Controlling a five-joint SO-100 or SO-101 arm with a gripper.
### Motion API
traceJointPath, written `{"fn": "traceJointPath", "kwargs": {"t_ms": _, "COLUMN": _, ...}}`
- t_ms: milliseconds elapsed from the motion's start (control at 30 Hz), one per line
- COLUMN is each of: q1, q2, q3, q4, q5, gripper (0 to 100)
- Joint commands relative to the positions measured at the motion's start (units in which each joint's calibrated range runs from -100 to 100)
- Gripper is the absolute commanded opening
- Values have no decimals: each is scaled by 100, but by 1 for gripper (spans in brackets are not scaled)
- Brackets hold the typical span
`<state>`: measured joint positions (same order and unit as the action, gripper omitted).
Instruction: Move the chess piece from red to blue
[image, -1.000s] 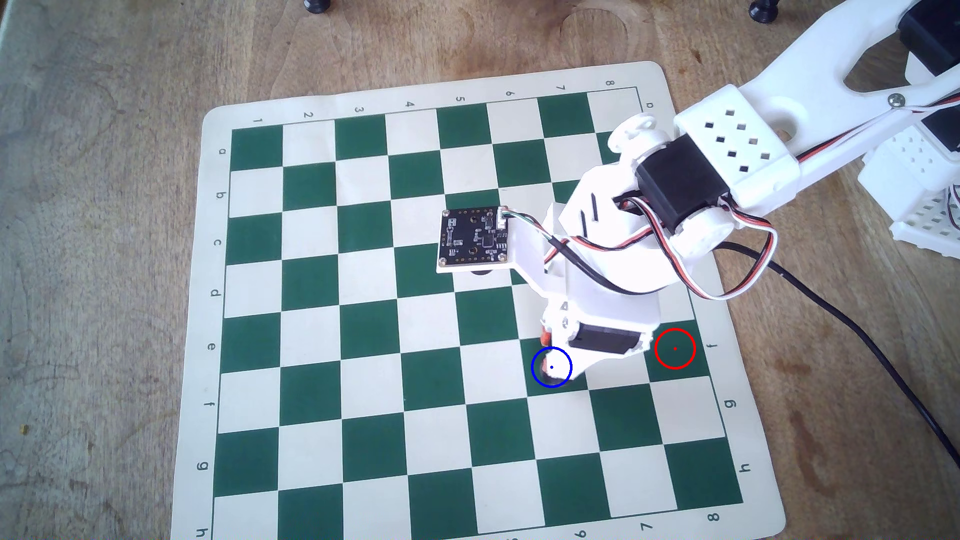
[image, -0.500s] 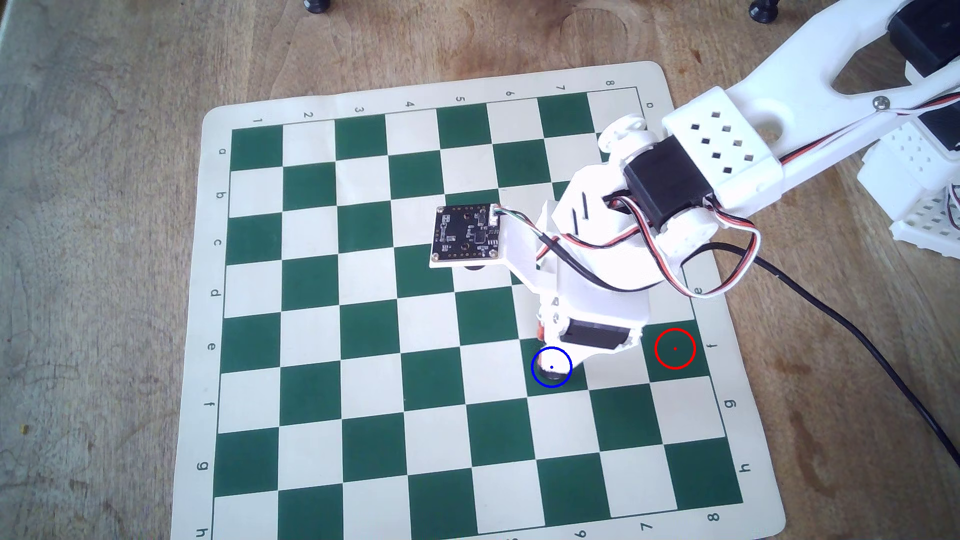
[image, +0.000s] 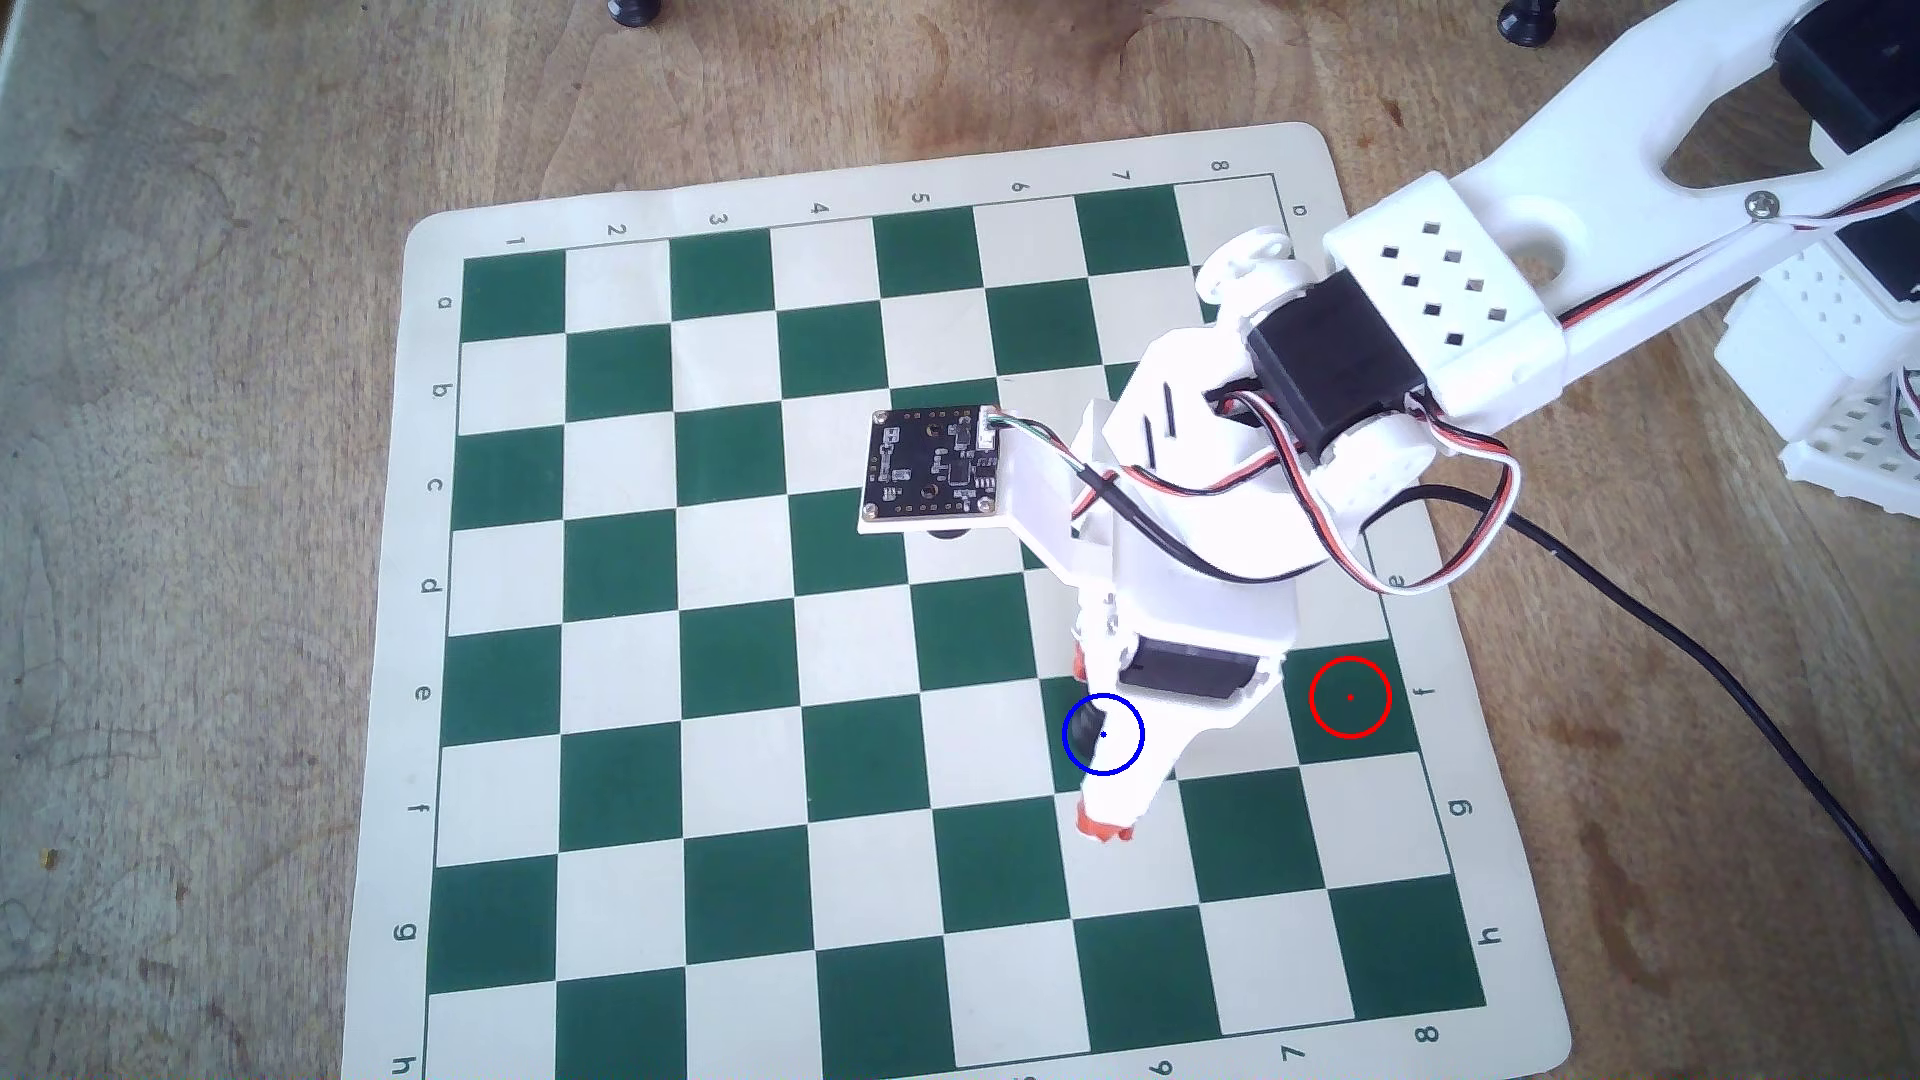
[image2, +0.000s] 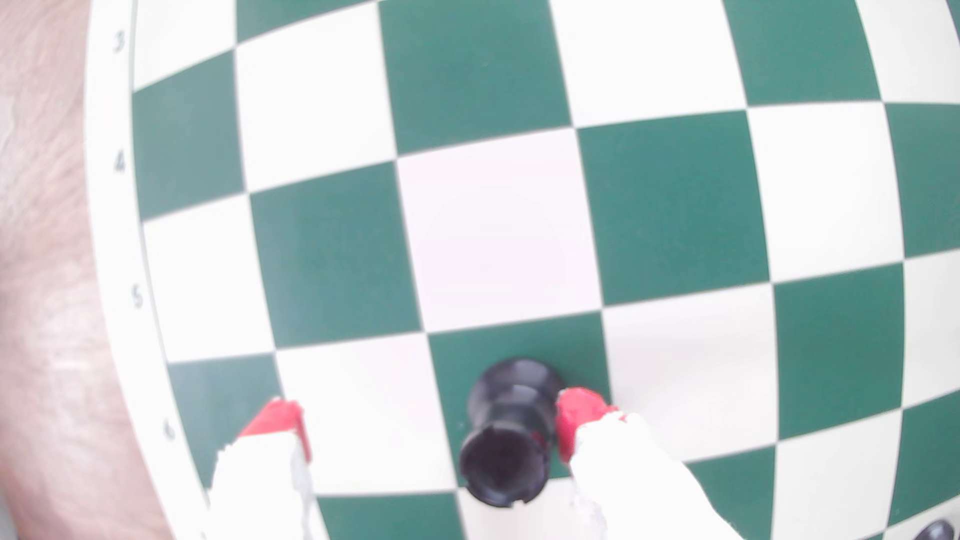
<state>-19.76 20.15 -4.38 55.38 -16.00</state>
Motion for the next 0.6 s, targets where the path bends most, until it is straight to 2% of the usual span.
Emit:
{"fn": "traceJointPath", "kwargs": {"t_ms": 0, "q1": 72, "q2": -351, "q3": -196, "q4": 105, "q5": 20, "gripper": 30}}
{"fn": "traceJointPath", "kwargs": {"t_ms": 267, "q1": 166, "q2": -1718, "q3": 456, "q4": 531, "q5": 132, "gripper": 30}}
{"fn": "traceJointPath", "kwargs": {"t_ms": 567, "q1": -257, "q2": -4146, "q3": 873, "q4": 2087, "q5": 122, "gripper": 29}}
